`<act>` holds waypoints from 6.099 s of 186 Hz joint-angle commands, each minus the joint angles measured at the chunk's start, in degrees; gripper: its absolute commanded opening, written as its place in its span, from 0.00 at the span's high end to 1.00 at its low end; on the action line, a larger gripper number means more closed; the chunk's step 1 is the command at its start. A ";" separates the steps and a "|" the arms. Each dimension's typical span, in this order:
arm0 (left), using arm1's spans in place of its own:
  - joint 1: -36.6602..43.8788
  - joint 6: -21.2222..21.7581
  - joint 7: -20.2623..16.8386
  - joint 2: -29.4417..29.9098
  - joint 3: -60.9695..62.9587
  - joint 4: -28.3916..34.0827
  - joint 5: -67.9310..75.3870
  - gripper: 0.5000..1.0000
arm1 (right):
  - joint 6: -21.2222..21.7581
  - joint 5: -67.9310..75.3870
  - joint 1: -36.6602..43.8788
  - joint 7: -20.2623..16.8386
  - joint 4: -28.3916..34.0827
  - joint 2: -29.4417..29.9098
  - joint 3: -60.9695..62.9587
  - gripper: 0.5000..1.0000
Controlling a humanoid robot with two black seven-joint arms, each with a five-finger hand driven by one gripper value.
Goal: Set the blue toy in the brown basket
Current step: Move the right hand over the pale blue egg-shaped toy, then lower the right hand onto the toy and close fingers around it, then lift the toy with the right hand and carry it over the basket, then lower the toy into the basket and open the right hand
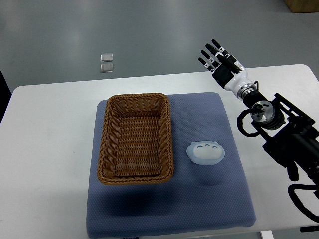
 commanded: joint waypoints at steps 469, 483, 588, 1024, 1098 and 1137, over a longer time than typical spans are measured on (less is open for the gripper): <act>-1.32 -0.18 0.01 0.00 -0.09 -0.09 0.08 0.00 | 11.34 -33.39 41.59 -13.27 39.16 -26.12 -81.91 0.19; -1.32 -0.18 0.01 0.00 -0.09 -0.09 0.08 0.00 | 10.90 -33.48 40.88 -13.27 39.07 -26.04 -81.56 0.19; -1.32 -0.18 0.01 0.00 -0.09 -0.09 0.08 0.00 | 8.70 -34.45 36.40 -13.18 37.75 -25.42 -80.24 0.26; -1.32 -0.18 0.01 0.00 -0.09 -0.09 0.08 0.00 | -0.44 -37.35 37.28 -12.92 10.24 4.02 -76.37 0.50; -1.32 -0.18 0.01 0.00 0.00 -0.09 0.08 0.00 | -0.35 -36.64 37.90 -12.74 10.33 4.02 -75.23 0.41; -1.32 -0.18 0.01 0.00 0.00 0.00 0.08 0.00 | 0.18 -32.34 39.65 -12.74 10.51 4.02 -72.68 0.38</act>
